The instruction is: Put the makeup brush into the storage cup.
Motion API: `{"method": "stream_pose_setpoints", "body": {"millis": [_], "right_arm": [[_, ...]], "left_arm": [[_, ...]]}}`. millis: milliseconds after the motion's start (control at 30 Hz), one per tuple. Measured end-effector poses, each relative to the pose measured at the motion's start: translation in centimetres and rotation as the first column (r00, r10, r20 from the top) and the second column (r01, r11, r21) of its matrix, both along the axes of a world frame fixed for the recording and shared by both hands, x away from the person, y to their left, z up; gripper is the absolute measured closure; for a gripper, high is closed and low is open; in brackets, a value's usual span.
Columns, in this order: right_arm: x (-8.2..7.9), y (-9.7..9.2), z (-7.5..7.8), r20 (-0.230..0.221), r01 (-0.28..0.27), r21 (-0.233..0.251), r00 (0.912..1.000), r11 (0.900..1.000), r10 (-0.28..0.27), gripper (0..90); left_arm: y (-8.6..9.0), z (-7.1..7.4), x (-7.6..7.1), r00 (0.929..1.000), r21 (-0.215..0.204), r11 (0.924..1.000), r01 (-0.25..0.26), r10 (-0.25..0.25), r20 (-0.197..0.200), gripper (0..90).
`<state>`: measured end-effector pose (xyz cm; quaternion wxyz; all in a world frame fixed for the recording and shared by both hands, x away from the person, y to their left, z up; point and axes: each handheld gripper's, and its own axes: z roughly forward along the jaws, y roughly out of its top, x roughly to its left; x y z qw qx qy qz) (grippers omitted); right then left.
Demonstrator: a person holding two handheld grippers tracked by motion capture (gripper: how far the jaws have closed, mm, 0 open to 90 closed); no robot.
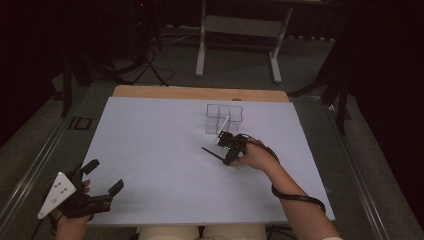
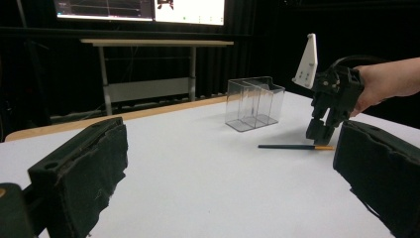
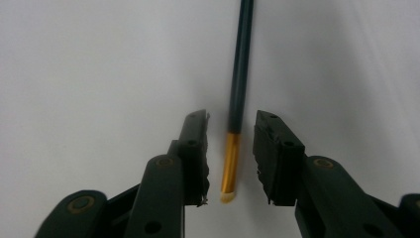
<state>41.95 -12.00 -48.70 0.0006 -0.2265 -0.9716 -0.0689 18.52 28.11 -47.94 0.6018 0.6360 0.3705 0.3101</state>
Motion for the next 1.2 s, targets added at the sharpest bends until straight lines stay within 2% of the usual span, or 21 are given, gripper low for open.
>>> {"method": "stream_pose_setpoints", "body": {"millis": [267,500,633,800,867,967,1100,1200], "right_arm": [[0.2,-0.1,-0.9,0.003,-0.015,-0.03,0.9999,0.9994,0.015,72.4],[-0.2,0.2,-1.3,0.034,-0.029,-0.068,0.9989,0.9972,0.031,76.3],[-0.3,0.2,-1.3,0.034,-0.031,-0.065,0.9989,0.9974,0.033,78.3],[-0.5,0.3,-1.3,0.037,-0.061,-0.068,0.9973,0.9959,0.063,84.0],[-0.5,0.3,-1.3,0.038,-0.066,-0.068,0.9969,0.9955,0.068,84.2],[-0.4,0.1,-1.2,0.008,-0.071,-0.042,0.9974,0.9966,0.071,84.7],[-0.8,0.0,-0.9,0.009,-0.088,-0.048,0.996,0.9949,0.089,84.8],[-0.8,-0.4,-0.6,0.009,-0.097,-0.044,0.9952,0.9943,0.097,84.8]], "left_arm": [[0.0,0.0,0.0,1.0,0.004,1.0,0.001,-0.001,-0.001,1.6],[0.0,-0.1,0.0,1.0,0.006,1.0,0.002,-0.002,-0.002,1.6],[-0.1,-0.1,0.0,1.0,0.012,0.9999,0.005,-0.005,-0.004,1.6],[-0.3,-0.1,0.1,0.9999,0.003,0.9999,0.014,-0.014,-0.006,1.6],[-0.4,-0.1,0.1,0.9998,-0.003,0.9998,0.018,-0.018,-0.007,1.6],[-0.3,-0.1,0.2,0.9998,-0.01,0.9998,0.017,-0.017,-0.013,1.6],[-0.4,-0.1,0.2,0.9998,-0.032,0.9994,0.014,-0.014,-0.014,1.6],[-0.5,0.0,0.2,0.9993,-0.029,0.999,0.034,-0.034,-0.016,1.6]]}}
